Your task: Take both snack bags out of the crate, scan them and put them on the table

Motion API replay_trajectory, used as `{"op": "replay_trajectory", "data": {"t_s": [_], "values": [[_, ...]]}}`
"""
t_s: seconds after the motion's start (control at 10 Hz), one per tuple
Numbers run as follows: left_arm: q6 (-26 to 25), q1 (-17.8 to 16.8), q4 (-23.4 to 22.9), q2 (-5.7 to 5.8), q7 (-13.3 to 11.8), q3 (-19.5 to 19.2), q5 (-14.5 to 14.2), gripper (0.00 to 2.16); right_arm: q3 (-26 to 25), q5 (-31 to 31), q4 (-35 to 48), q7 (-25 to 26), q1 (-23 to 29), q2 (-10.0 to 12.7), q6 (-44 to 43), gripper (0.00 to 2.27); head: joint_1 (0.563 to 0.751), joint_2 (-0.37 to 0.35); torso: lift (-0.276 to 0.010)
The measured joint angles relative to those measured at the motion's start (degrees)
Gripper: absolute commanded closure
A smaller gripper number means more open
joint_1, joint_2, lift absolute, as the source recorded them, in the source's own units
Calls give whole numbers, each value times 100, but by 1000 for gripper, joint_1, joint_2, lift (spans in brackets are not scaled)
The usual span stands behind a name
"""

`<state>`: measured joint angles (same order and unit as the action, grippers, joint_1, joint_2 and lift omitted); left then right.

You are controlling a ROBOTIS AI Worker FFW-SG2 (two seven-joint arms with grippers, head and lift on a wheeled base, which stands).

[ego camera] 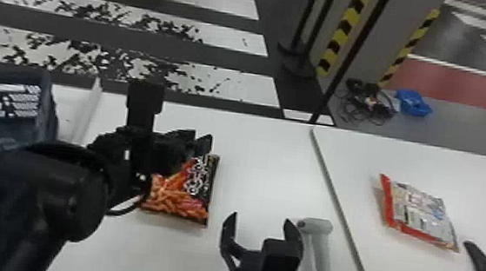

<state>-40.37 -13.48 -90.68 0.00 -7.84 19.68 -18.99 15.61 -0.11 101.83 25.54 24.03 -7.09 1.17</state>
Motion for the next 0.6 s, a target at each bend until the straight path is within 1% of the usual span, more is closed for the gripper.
{"op": "replay_trajectory", "data": {"t_s": [0.2, 0.5, 0.6], "values": [[-100, 232, -567, 0, -4, -111, 146, 272, 1, -45, -5, -4, -38, -34, 16, 53, 695, -244, -93], [-38, 868, -1765, 1, -8, -470, 514, 255, 1, -118, 19, -41, -71, -98, 39, 49, 695, -215, -93], [14, 1081, -2113, 74, -24, -617, 599, 248, -6, -158, 49, -79, -81, -106, 64, 49, 695, -196, -93]]}}
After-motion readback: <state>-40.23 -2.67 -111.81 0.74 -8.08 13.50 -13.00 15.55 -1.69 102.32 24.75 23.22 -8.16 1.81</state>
